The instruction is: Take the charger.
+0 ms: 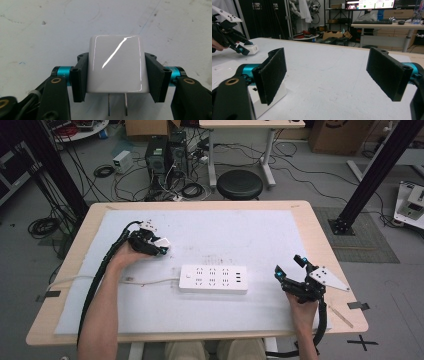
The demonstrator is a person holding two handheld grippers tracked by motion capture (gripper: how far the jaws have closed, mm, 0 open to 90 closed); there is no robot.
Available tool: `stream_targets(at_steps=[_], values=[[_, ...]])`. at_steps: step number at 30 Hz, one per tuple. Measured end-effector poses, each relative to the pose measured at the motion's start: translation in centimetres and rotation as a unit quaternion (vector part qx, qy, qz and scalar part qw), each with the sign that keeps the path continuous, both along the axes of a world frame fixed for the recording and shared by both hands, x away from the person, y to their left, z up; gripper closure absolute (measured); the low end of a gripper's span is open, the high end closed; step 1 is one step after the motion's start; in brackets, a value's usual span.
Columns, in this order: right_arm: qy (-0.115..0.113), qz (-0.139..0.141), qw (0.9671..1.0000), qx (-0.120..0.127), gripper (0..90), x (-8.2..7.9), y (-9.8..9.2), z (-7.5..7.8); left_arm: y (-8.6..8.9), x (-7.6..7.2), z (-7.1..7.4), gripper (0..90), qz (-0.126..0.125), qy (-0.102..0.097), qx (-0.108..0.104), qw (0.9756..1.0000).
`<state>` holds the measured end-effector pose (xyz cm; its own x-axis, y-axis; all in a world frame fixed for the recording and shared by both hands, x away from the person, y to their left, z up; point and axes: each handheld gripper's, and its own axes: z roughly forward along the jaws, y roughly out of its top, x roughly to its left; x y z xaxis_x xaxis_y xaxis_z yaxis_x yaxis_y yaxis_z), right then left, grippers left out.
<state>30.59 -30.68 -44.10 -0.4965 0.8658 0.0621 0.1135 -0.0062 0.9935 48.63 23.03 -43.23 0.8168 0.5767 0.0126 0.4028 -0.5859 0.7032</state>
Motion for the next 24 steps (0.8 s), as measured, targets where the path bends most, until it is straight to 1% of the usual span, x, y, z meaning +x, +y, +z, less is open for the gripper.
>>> stream_targets(at_steps=[1,3,5,6,8,9,10,12,15,17,19,20,23,24], values=[[0.0,0.0,1.0,0.001,16.6,0.0,0.0,0.0,0.0,0.0,0.0,42.6,0.0,0.0,0.0,1.0],[0.001,0.0,1.0,0.002,16.6,0.0,0.0,0.0,0.0,-0.3,0.6,42.6,0.007,-0.002,-0.004,1.0],[0.004,-0.002,1.0,0.004,16.6,-0.1,0.0,0.0,0.1,-0.6,1.1,42.7,0.009,-0.003,-0.009,0.9999],[0.001,0.0,1.0,0.003,16.6,0.0,0.0,0.0,0.2,-0.8,1.3,42.6,0.014,-0.005,-0.012,0.9998],[0.003,0.0,1.0,0.007,16.6,-0.1,0.0,0.0,0.3,-1.2,1.9,42.6,0.017,-0.004,-0.022,0.9996],[0.003,0.0,1.0,0.007,16.6,-0.1,0.0,0.0,0.3,-1.2,1.9,42.6,0.017,-0.004,-0.022,0.9996],[0.001,0.001,1.0,0.006,16.6,0.0,0.0,0.0,0.4,-1.6,2.5,42.6,0.018,-0.009,-0.026,0.9995],[0.001,0.0,1.0,0.004,16.6,0.0,0.0,0.0,0.5,-2.0,3.0,42.6,0.015,-0.015,-0.028,0.9994],[0.002,0.003,1.0,0.003,16.6,0.0,0.0,0.0,0.6,-2.5,3.8,42.6,0.016,-0.022,-0.034,0.999],[0.0,0.004,1.0,0.001,16.6,0.0,0.0,0.0,0.7,-2.8,4.1,42.6,0.017,-0.023,-0.036,0.9989],[0.001,0.005,1.0,0.002,16.6,0.0,0.0,0.0,0.6,-3.1,4.4,42.7,0.017,-0.023,-0.032,0.9991],[0.005,0.006,1.0,0.004,16.6,-0.1,0.1,0.0,0.5,-3.4,4.5,42.6,0.016,-0.022,-0.032,0.9991],[0.0,0.008,1.0,0.002,16.6,0.0,0.0,0.0,0.2,-4.1,4.7,42.6,0.009,-0.022,-0.029,0.9993],[0.002,0.008,1.0,0.003,16.6,0.0,0.0,0.0,0.1,-4.4,4.8,42.6,0.01,-0.025,-0.028,0.9993]])
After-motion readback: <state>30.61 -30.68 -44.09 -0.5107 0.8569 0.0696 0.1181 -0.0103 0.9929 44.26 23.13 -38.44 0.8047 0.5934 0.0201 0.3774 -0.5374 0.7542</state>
